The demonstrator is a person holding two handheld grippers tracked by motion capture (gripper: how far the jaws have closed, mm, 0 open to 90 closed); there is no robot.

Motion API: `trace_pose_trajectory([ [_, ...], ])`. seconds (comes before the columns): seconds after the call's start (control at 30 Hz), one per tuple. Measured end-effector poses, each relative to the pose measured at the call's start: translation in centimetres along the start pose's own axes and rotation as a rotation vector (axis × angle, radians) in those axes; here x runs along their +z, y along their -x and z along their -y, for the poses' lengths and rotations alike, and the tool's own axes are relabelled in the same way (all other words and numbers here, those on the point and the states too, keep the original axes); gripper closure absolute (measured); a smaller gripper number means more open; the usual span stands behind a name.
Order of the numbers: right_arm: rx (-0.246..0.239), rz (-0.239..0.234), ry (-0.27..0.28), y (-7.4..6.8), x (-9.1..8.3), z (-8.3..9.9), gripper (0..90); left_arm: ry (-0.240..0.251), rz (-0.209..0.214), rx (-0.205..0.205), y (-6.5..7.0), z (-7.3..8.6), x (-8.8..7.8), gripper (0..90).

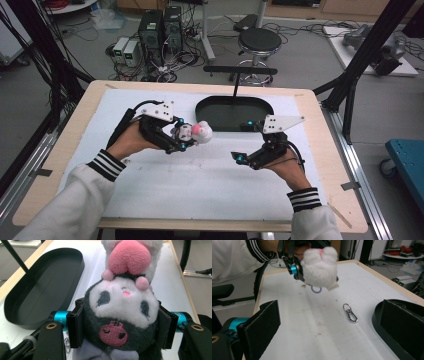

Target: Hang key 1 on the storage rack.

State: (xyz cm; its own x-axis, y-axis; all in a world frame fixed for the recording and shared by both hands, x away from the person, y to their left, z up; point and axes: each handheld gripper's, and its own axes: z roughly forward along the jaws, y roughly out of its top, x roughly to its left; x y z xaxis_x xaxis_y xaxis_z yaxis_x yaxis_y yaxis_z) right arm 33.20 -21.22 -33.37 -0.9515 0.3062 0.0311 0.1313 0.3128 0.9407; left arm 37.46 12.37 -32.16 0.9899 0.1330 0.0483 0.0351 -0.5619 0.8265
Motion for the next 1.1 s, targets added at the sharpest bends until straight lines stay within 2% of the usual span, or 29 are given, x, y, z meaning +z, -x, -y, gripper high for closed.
trace_pose_trajectory([
  [0.13,-0.014,-0.031,-0.01,0.2,0.8,-1.0,2.5,-0.009,0.005,-0.002,0.1,-0.3,0.6,37.7],
  [0.37,-0.04,-0.05,-0.038,0.5,2.1,-2.2,2.5,-0.001,0.024,0.007,0.2,-1.0,1.0,37.7],
  [0.53,-0.041,-0.073,-0.066,0.5,3.0,-2.7,2.6,0.002,0.03,0.011,0.3,-1.2,1.3,37.7],
  [0.6,-0.063,-0.079,-0.08,0.5,3.4,-2.9,2.6,0.004,0.033,0.012,0.4,-1.2,1.4,37.7],
  [0.73,-0.065,-0.092,-0.085,0.6,4.1,-3.3,2.8,-0.002,0.037,0.019,0.5,-1.4,1.6,37.7],
  [0.9,-0.034,-0.112,-0.118,0.8,4.5,-3.1,5.0,-0.003,0.041,0.018,0.5,-1.5,1.7,37.7],
  [1.1,-0.027,-0.126,-0.129,0.8,4.9,-3.0,6.9,-0.011,0.046,0.017,0.4,-1.5,1.8,37.7],
])
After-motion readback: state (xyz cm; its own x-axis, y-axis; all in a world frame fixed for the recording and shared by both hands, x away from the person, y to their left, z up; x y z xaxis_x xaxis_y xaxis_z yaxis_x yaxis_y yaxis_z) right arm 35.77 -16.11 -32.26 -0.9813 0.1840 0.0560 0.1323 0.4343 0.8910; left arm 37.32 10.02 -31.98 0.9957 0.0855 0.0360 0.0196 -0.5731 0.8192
